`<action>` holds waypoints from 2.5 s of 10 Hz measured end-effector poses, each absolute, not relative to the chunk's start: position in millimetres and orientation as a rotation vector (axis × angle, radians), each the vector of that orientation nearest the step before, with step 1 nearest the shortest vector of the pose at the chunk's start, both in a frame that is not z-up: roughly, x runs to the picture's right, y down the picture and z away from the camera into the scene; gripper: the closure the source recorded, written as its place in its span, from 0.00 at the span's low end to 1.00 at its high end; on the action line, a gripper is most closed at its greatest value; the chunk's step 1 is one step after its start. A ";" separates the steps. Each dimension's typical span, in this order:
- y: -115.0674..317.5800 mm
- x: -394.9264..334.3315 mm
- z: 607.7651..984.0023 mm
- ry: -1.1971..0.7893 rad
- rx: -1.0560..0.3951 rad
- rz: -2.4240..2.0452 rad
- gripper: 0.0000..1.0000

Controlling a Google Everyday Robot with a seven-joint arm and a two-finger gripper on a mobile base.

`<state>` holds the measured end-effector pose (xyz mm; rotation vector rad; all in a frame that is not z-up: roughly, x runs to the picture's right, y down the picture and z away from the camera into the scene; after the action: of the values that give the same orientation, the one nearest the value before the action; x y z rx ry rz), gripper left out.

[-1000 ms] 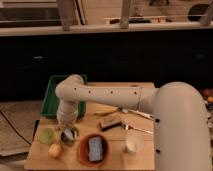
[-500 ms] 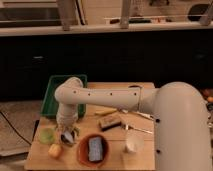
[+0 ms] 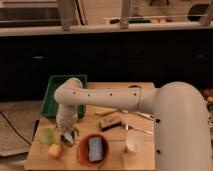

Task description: Place towel in metal cup

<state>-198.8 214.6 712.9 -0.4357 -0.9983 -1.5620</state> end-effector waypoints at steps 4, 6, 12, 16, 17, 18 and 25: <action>215.5 -198.9 711.9 -1.004 -0.432 -1.552 0.53; 216.0 -198.7 711.7 -1.005 -0.432 -1.551 0.33; 216.2 -201.0 710.4 -1.009 -0.433 -1.556 0.20; 214.6 -202.6 709.9 -1.008 -0.428 -1.564 0.20; 213.3 -201.7 709.8 -1.006 -0.423 -1.566 0.20; 211.3 -201.3 709.1 -1.004 -0.416 -1.568 0.20; 208.3 -200.2 708.3 -1.001 -0.405 -1.571 0.20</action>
<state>-200.2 208.3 708.3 -0.4054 -1.0007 -1.5710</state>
